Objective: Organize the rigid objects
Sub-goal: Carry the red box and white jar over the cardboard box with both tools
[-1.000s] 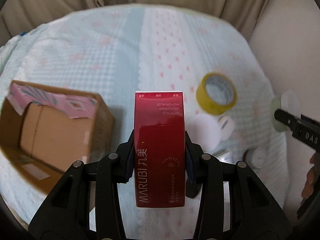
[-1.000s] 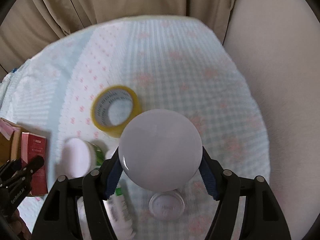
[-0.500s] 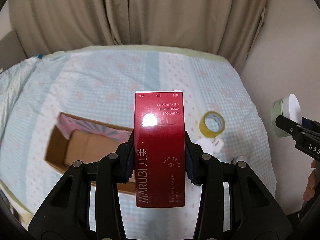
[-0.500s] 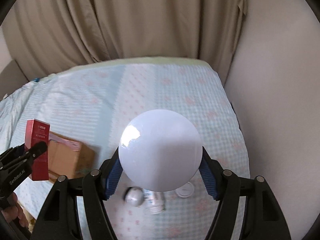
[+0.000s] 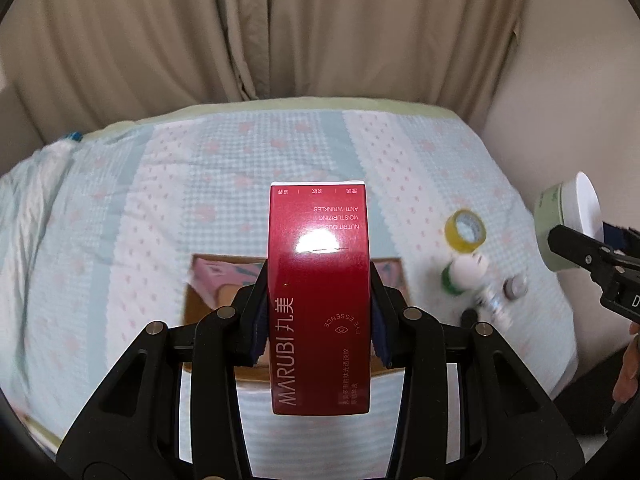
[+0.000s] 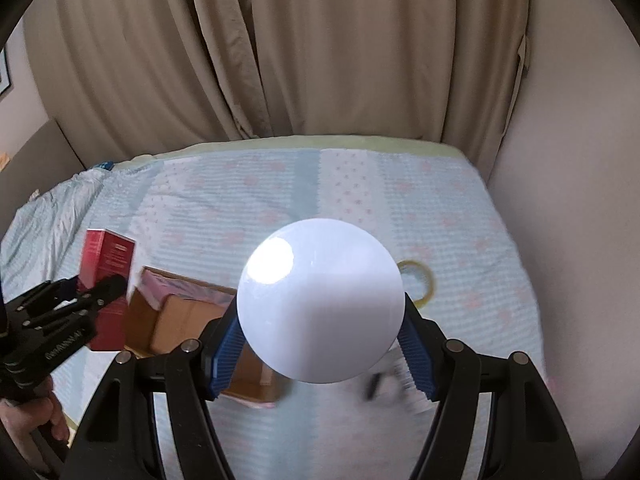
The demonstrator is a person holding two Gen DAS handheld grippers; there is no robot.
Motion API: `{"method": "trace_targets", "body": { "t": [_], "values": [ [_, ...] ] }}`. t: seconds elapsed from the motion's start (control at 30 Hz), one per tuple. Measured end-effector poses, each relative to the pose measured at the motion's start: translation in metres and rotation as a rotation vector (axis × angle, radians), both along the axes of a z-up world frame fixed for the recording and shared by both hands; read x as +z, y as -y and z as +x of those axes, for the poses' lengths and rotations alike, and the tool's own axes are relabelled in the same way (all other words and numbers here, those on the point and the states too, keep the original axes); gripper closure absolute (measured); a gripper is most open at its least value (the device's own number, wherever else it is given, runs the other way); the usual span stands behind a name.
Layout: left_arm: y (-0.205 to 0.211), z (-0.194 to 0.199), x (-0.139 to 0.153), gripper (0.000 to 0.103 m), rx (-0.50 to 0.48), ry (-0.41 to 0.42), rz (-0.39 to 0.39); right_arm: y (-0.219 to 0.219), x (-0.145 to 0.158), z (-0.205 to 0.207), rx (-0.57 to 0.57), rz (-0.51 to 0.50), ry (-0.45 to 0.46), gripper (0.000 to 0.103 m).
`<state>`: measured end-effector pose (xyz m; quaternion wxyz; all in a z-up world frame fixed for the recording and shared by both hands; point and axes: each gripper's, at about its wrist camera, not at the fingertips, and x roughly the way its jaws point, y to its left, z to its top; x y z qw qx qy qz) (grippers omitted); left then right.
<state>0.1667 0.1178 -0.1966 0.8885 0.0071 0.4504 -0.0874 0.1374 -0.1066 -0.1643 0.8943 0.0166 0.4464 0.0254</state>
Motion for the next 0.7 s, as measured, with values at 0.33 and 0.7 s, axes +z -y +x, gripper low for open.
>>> {"method": "trace_targets", "body": {
  "t": [0.33, 0.7],
  "values": [
    [-0.06, 0.037, -0.053, 0.066, -0.168, -0.115, 0.083, -0.102, -0.038, 0.02, -0.041, 0.018, -0.103, 0.037],
    [-0.055, 0.077, -0.151, 0.066, -0.327, -0.288, 0.166, -0.149, -0.134, 0.047, 0.113, -0.038, -0.267, 0.037]
  ]
}}
